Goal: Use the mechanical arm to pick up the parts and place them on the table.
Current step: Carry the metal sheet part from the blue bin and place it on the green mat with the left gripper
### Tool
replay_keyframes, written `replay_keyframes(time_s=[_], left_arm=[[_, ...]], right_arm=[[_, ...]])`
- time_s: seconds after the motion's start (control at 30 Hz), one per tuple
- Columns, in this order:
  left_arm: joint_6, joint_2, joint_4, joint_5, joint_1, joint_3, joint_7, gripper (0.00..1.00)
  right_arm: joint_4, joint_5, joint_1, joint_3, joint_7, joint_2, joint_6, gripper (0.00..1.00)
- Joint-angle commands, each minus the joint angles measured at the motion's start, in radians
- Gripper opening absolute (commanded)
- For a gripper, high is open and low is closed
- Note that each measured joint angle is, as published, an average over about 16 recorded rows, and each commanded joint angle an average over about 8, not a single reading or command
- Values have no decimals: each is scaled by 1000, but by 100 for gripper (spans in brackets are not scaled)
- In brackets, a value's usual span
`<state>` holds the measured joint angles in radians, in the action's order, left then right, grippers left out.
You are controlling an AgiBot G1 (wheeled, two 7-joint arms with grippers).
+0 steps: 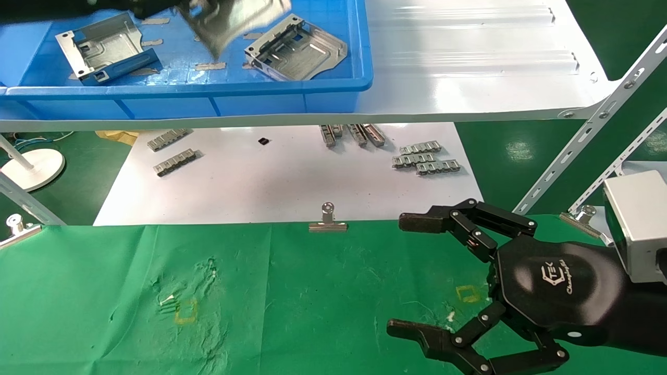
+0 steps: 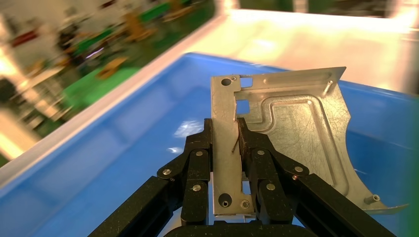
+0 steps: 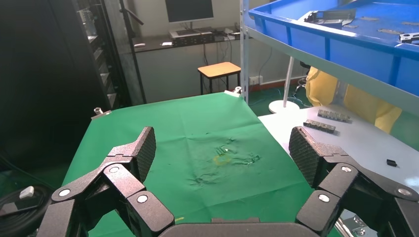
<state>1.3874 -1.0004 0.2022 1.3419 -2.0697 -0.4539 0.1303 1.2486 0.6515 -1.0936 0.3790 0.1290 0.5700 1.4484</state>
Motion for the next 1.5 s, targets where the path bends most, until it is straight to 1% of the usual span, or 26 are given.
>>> replay_keyframes(time_s=[0.03,0.13,0.2,0.37,0.47,0.63,0.87,0.9,1.13,1.17,1.4,1.5], left_arm=[[101,29,17,-24,14,16,64,0],[187,66,66,-47,59,5,143,0],[214,92,113,-66,97,-15,184,0],[217,170,263,-123,214,-100,266,0],[210,204,313,-139,277,-159,325,0],[197,211,275,-122,347,-238,439,0],[180,192,141,-90,395,-291,592,0],[177,189,122,-85,396,-296,607,5],[162,170,12,-52,390,-320,692,92],[160,168,0,-50,389,-322,701,100],[172,158,-70,-63,384,-316,744,100],[190,165,-84,-84,378,-306,746,100]], right_arm=[[0,0,0,0,0,0,0,100],[0,0,0,0,0,0,0,100],[0,0,0,0,0,0,0,100],[0,0,0,0,0,0,0,100],[0,0,0,0,0,0,0,100],[0,0,0,0,0,0,0,100],[0,0,0,0,0,0,0,100],[0,0,0,0,0,0,0,100],[0,0,0,0,0,0,0,100],[0,0,0,0,0,0,0,100],[0,0,0,0,0,0,0,100],[0,0,0,0,0,0,0,100]])
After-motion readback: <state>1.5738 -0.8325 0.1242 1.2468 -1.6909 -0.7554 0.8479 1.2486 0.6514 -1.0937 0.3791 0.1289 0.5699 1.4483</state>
